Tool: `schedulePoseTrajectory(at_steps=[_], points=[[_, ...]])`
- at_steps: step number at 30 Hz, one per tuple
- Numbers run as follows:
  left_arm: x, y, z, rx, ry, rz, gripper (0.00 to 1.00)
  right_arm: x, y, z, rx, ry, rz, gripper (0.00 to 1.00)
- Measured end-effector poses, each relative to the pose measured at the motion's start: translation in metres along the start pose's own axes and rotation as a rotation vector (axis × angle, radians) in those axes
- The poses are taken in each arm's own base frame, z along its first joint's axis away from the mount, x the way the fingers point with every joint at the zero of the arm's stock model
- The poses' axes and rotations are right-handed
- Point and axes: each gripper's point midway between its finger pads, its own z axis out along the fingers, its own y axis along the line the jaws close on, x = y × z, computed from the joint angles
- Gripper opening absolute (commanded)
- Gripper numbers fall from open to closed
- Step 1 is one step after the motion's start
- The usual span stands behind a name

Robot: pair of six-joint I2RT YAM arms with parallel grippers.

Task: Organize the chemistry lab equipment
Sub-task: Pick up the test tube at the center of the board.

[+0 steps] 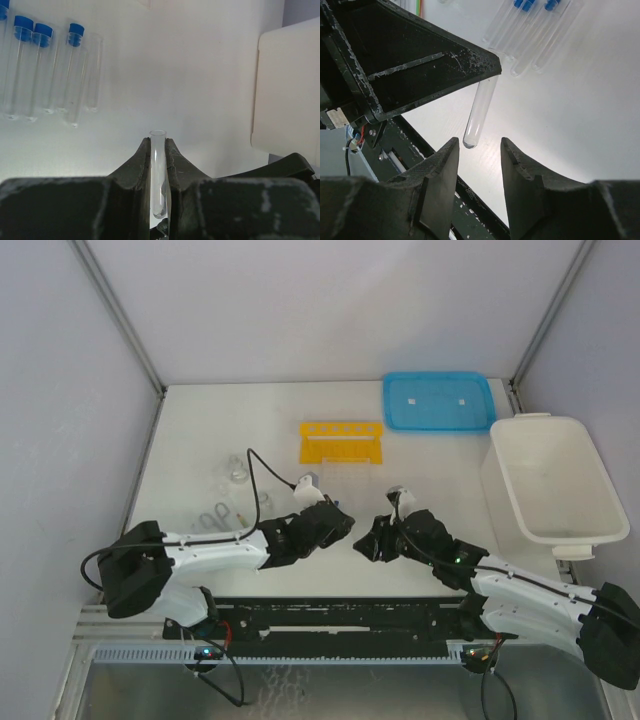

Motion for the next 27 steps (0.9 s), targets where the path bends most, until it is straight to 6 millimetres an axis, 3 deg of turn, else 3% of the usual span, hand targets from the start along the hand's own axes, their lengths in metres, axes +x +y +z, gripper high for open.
schedulePoseTrajectory(at_steps=[27], points=[[0.0023, -0.0070, -0.0083, 0.032, 0.002, 0.002, 0.05, 0.0000, 0.0079, -0.0042, -0.069, 0.015, 0.002, 0.32]])
